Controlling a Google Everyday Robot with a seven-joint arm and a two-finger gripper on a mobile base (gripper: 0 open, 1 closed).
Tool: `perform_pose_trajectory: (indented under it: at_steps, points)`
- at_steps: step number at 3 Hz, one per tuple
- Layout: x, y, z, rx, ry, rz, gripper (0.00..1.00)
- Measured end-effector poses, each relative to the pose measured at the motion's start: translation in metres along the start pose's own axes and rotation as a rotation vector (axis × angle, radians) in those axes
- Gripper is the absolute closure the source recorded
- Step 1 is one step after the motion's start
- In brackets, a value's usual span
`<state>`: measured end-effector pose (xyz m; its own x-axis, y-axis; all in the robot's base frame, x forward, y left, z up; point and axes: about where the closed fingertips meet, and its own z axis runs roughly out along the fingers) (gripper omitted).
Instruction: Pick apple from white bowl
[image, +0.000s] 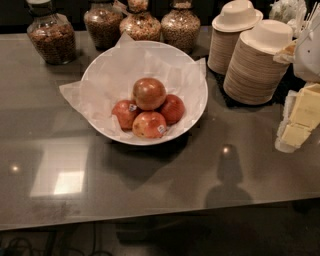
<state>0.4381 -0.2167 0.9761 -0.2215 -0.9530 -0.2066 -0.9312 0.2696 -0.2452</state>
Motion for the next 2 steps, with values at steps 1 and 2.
perform_pose_trajectory:
  at_steps: [1,2]
  points:
    - [0.000,0.000,0.000,0.000,0.000,0.000,0.00]
    - [-0.029,-0.006,0.009,-0.009,-0.095,-0.029,0.00]
